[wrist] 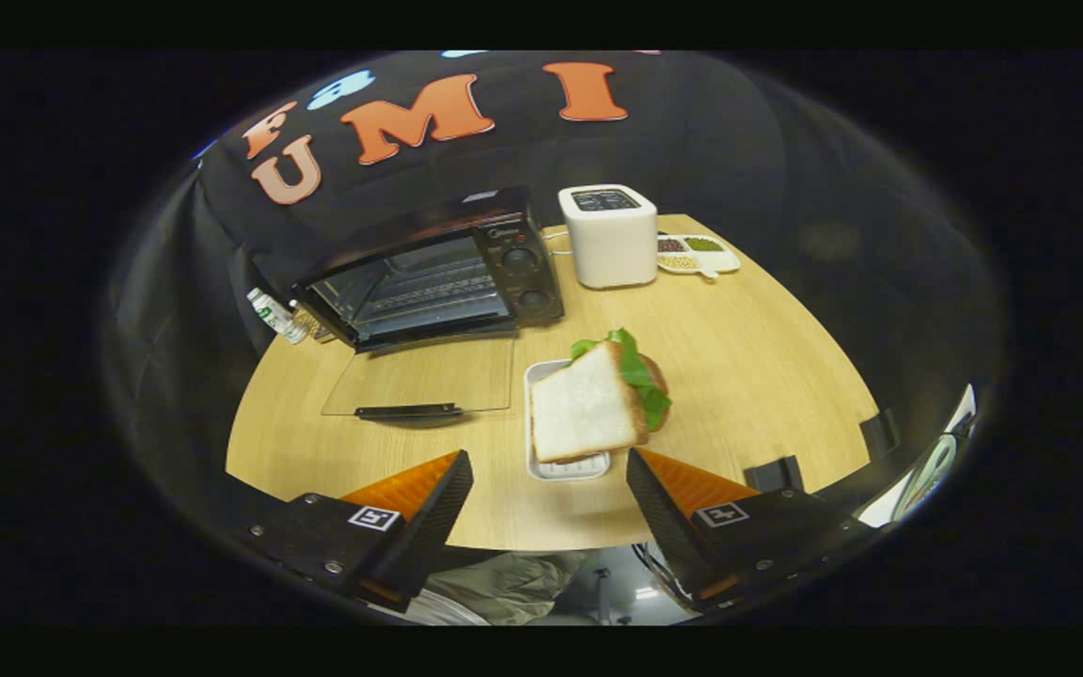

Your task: Open the toaster oven, put the food inside, and close the toaster oven door.

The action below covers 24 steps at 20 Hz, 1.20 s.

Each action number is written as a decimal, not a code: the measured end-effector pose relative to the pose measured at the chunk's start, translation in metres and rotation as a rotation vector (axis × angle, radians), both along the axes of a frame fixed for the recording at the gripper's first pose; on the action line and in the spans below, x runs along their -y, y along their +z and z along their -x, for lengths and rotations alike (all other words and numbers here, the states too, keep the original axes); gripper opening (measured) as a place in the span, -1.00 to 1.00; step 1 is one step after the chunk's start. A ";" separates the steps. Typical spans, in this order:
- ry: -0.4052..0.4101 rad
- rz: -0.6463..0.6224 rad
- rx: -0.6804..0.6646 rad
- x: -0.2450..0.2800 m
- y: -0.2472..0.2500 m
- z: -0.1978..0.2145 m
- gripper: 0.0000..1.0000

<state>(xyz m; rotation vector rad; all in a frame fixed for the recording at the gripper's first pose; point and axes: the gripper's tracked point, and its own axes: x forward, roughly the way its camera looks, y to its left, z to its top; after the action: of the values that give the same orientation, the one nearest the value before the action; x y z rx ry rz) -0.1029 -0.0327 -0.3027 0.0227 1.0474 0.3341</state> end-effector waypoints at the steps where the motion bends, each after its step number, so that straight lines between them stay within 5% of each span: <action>1: 0.005 0.004 -0.004 0.006 0.000 -0.006 0.96; 13: 0.074 -0.079 -0.225 0.019 -0.051 -0.073 0.89; 19: 0.162 -0.122 -0.311 0.007 -0.069 -0.079 0.45; 24: 0.137 -0.182 -0.351 0.005 -0.065 -0.078 -0.14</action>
<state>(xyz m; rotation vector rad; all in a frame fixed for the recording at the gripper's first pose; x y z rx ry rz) -0.0251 -0.0381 -0.3680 0.1787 1.3665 0.5631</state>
